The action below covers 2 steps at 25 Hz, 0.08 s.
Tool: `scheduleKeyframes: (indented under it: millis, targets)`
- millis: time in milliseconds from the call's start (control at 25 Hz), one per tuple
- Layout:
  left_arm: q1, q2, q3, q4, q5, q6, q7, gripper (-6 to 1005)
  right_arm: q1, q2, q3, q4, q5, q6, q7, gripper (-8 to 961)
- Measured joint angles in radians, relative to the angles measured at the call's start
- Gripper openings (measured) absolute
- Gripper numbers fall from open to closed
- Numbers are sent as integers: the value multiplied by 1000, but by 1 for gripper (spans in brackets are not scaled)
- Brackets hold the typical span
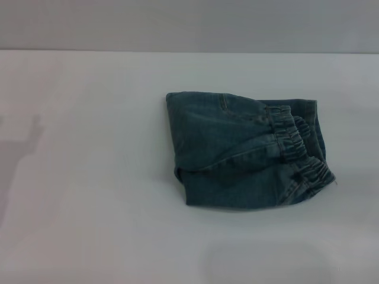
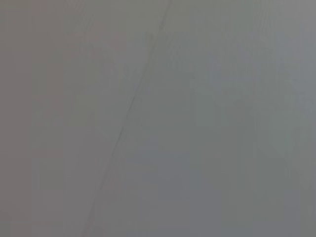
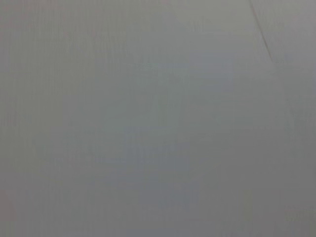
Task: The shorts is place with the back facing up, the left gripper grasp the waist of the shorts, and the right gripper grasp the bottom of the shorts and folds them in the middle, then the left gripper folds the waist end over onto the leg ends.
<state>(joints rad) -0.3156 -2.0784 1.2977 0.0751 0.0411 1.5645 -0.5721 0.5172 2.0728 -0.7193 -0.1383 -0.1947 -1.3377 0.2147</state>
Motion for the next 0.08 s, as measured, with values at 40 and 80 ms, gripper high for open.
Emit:
scheduleKeyframes:
  millis: [40,80]
  targets:
    - [0,0,0,0,0,0,-3,836,-2,1,0,0,0,0,0,559]
    - [-1,0,0,0,0,0,-5,836,-4,1,0,0,0,0,0,559]
